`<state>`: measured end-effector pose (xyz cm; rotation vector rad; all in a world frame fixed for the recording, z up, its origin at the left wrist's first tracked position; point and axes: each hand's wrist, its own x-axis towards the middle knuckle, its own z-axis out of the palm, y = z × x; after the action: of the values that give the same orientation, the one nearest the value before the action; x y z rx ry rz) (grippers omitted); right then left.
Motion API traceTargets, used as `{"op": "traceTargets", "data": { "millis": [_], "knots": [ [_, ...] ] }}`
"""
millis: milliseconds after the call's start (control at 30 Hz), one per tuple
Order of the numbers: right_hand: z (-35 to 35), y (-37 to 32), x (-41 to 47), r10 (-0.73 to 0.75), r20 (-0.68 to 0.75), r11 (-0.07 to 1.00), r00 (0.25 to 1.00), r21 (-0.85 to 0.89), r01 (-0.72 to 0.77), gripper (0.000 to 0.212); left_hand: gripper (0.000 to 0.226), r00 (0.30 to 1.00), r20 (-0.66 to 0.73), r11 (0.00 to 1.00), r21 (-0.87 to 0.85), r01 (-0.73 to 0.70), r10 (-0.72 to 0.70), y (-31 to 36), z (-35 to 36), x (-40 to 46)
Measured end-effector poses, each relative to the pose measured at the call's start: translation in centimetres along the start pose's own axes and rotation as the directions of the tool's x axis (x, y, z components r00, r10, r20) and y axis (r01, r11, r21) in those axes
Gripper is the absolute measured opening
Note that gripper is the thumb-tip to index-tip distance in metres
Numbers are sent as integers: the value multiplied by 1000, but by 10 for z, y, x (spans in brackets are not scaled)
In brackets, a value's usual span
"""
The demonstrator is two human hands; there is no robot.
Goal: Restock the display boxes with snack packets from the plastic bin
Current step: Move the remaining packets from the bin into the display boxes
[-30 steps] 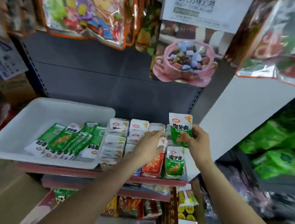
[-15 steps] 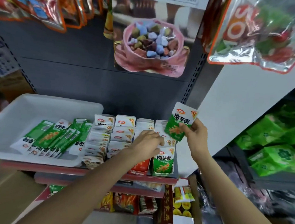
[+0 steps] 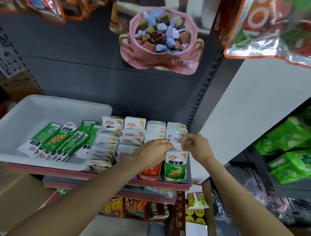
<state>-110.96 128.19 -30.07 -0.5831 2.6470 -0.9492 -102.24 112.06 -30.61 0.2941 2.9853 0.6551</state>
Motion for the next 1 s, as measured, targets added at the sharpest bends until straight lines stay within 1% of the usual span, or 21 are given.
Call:
{"op": "traceTargets", "data": {
  "millis": [67,100,200,300,367,433,500,567,667,733,800,867,933,1000],
  "knots": [
    [2,-3,1,13,55,993,998,-120,-6,26,38,1000,1,1000,-17,9,-9,1,-1,0],
    [3,-5,0,13,43,991,999,-135,-7,21,38,1000,-4,1000,-27,10,-10,1,-1,-1],
    [7,-19,-1,-72,-92,996,993,-57,67,17,34,996,-88,996,-84,24,-32,3,-10,-5],
    [15,-52,-3,-134,-115,990,984,22,138,15,27,965,-245,980,-194,46,-94,-1,-29,-17],
    [26,-77,-1,-133,-111,985,985,92,143,16,23,922,-344,962,-258,90,-178,-14,-42,-31],
    [43,-104,1,-156,-92,974,983,153,169,17,20,854,-435,931,-338,141,-287,-35,-54,-51],
    [64,-131,5,-200,-45,960,979,193,205,17,18,774,-491,894,-396,210,-400,-64,-65,-76],
    [89,-162,8,-238,12,952,971,199,231,19,17,699,-510,850,-442,286,-500,-94,-76,-104],
    [132,-207,13,-315,83,939,945,170,298,21,17,619,-483,774,-504,382,-620,-145,-89,-144],
    [164,-236,18,-362,129,929,923,136,345,21,16,590,-451,735,-513,443,-670,-183,-93,-167],
    [200,-260,26,-374,176,928,911,80,365,23,18,576,-370,679,-495,542,-729,-220,-95,-188],
    [236,-277,37,-329,281,939,901,0,343,25,23,566,-248,607,-483,631,-786,-249,-98,-206],
    [270,-284,48,-238,404,952,883,-82,295,28,24,569,-139,556,-488,673,-811,-274,-100,-217],
    [299,-286,57,-155,479,955,864,-152,256,33,26,590,-78,559,-437,705,-804,-300,-97,-224]
  ]
}}
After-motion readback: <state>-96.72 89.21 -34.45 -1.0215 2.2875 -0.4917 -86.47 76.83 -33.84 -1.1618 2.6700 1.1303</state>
